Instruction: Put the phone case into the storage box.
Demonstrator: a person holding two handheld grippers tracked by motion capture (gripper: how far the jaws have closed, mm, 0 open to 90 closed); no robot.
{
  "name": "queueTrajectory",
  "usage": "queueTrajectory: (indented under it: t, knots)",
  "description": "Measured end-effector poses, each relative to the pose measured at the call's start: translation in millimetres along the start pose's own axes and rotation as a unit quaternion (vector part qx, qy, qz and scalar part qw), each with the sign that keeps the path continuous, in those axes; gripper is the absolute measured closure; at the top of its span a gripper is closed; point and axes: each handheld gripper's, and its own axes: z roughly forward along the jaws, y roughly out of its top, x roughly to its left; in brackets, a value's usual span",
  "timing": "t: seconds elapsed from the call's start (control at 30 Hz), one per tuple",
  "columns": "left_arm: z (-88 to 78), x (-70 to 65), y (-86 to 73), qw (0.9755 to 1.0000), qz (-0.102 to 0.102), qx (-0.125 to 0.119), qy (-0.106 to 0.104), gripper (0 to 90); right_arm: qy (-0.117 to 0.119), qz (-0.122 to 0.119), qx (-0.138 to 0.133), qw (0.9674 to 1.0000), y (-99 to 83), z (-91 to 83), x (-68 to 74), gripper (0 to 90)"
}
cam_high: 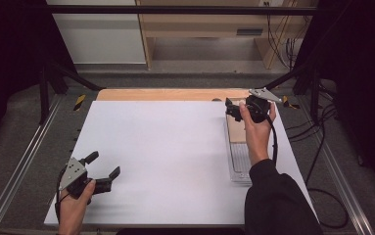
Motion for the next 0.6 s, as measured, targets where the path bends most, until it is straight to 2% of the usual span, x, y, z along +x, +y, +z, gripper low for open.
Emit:
queueTrajectory:
  t: [0.43,0.6]
  knots:
    - [-0.4,0.2,0.0,1.0000,0.001,0.000,-0.002,2.7,0.013,-0.014,-0.003,0.9998,3.0,-10.6,3.2,4.0]
    - [-0.4,0.2,0.0,1.0000,0.001,0.000,-0.003,2.7,0.018,-0.012,-0.004,0.9998,2.4,-14.4,3.9,3.9]
